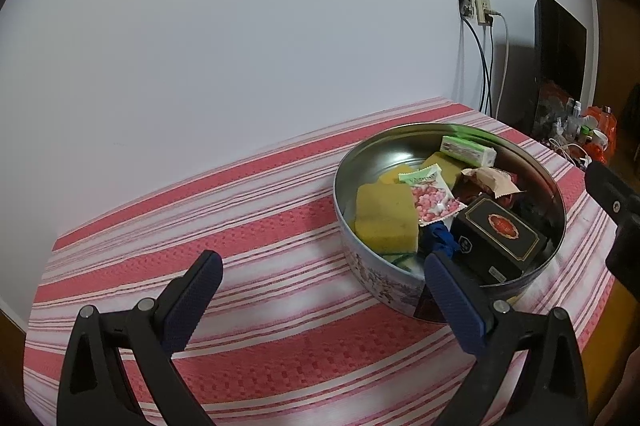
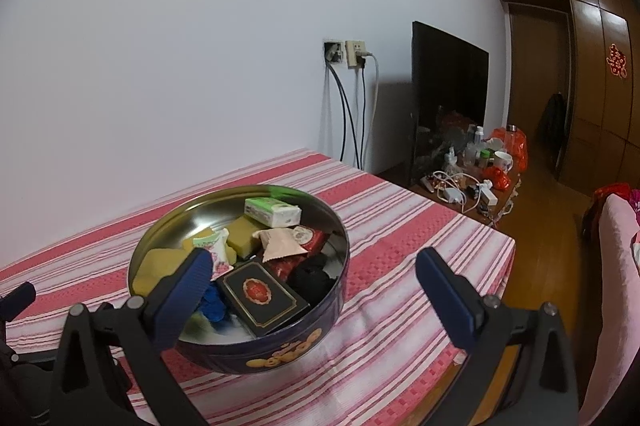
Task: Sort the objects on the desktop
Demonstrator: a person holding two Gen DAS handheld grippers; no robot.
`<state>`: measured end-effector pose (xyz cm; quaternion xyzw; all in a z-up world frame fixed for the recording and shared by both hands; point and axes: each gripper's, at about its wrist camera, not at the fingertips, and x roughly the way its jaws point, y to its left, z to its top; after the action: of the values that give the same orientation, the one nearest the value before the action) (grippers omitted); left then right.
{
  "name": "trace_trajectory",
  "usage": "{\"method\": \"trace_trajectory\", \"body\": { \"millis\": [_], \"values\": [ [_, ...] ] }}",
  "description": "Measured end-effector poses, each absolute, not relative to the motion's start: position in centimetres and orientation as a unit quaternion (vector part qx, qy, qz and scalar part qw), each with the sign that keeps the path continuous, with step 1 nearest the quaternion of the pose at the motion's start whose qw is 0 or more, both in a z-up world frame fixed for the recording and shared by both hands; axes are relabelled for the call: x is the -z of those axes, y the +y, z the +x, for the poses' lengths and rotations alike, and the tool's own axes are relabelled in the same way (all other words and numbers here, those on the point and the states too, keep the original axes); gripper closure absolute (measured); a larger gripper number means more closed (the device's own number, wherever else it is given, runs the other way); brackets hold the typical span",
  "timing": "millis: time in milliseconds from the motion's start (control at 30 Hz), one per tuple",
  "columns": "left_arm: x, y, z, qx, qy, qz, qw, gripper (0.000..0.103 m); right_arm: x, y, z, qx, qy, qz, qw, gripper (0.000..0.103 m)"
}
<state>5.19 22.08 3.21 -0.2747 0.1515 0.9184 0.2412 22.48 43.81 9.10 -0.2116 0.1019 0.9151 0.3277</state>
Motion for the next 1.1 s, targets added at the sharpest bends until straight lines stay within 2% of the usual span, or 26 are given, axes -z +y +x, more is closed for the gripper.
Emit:
{"method": "trace_trajectory", "body": {
  "millis": [1100],
  "values": [
    [-2.72, 22.91, 5.72, -0.912, 0.152, -0.285, 0.252, 0.001, -8.83, 44.27, 23.27, -0.912, 0.106, -0.214, 0.333, 0.0]
  ]
}}
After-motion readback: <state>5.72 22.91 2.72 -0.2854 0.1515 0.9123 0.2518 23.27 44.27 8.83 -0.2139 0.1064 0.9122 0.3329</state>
